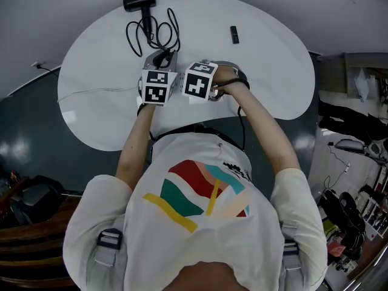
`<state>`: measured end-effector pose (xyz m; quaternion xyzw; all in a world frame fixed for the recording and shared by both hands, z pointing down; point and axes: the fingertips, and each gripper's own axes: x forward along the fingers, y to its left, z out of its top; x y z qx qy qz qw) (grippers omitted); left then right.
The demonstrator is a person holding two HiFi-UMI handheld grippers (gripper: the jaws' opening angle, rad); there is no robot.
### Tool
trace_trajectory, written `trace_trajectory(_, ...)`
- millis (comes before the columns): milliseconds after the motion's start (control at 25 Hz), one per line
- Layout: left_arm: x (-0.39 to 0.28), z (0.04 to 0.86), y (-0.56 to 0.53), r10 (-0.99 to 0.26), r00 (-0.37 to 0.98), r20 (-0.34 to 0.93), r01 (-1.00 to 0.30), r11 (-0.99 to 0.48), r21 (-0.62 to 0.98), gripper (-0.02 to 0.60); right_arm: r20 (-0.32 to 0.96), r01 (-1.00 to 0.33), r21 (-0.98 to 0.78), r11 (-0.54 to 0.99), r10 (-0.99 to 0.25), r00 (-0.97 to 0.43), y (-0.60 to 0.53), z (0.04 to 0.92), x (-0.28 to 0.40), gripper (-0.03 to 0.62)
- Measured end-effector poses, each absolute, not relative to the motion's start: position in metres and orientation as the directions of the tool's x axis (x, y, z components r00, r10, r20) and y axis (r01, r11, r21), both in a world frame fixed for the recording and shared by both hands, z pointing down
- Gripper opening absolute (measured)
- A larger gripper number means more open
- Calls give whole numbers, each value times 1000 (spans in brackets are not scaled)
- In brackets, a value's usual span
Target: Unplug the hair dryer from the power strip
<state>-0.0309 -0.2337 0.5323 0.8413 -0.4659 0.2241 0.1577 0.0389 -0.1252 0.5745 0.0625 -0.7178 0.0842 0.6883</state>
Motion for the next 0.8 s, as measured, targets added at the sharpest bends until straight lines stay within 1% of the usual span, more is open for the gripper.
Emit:
trace_trajectory(360,-23,538,-231,-703,457,545,-842,-540,10,78,998,-215,-34,976,20,-65,-126,576,39,106)
trace_trajectory(480,-19,546,-226,-688,446,572,-826,-563,-33,153,997,-214,-31,976,17,-71,-126,577,38,107)
trace_trajectory(640,-30,554,-220,-679,388,623,-822,-561,-99,175,997,-205,-35,978,19,-76,-126,575,38,106)
trace_trajectory(800,-49,554,-219,-692,345,634,-850,-516,-101,193,996,-197,-39,980,22,-86,-125,574,41,107)
